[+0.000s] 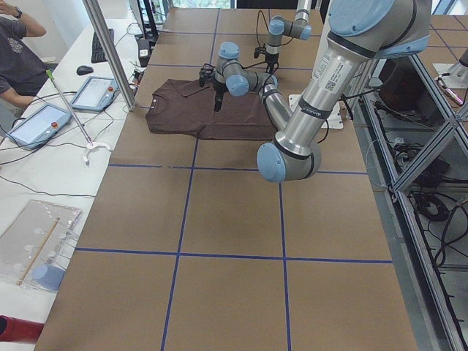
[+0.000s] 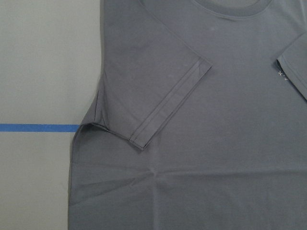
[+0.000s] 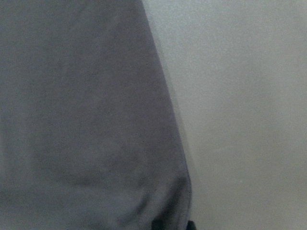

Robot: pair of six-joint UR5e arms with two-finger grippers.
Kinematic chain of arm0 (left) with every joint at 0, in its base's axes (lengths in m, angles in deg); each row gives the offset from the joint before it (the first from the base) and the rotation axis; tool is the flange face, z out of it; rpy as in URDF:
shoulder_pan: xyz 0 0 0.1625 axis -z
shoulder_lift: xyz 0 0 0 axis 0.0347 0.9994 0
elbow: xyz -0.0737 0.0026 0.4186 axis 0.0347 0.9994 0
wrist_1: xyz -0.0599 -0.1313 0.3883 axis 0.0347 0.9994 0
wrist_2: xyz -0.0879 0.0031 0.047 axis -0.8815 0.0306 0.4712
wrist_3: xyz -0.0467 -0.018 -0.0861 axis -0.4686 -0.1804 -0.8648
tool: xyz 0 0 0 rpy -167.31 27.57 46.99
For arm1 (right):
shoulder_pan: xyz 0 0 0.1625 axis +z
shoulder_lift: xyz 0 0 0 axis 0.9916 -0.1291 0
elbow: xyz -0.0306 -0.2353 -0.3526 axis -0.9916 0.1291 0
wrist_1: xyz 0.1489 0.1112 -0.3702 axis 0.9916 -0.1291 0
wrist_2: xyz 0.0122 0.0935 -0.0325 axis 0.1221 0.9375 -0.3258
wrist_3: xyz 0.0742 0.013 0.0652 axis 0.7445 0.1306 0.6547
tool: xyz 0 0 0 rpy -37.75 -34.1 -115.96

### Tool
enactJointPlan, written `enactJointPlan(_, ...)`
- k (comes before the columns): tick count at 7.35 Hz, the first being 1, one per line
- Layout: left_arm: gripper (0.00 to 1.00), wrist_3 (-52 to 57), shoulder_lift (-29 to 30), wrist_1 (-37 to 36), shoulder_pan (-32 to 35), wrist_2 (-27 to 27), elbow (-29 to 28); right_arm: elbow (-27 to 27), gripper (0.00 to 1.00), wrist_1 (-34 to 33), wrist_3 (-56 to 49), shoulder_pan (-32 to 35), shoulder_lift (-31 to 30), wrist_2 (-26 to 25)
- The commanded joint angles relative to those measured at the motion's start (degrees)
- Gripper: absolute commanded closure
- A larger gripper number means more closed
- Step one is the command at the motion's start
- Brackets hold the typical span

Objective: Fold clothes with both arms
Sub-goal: 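Move the left gripper back while the right gripper reaches the hem corner, then lower the left gripper to the other hem corner and grasp both corners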

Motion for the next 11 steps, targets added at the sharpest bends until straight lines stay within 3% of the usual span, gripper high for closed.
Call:
enactJointPlan(1,0.00,0.03,0.12,0.00,-0.07,0.00,-0.10,-0.06,1.00,0.00,0.00,0.16,0.01,1.89)
enactJointPlan(4,0.00,-1.88,-0.67,0.00,-0.50,-0.17,1.55,-3.38,1.00,0.09,0.09,2.96,-0.69,2.09)
enactJointPlan(7,0.00,-18.11,-11.54,-0.17,-7.26,-1.58,14.10,-4.89,1.00,0.18,-0.09,5.97,-2.37,2.70)
enactJointPlan(11,0.04,-39.22,-16.57,-1.49,-19.99,10.09,14.93,-4.72,1.00,0.26,-0.09,5.79,-1.31,2.61)
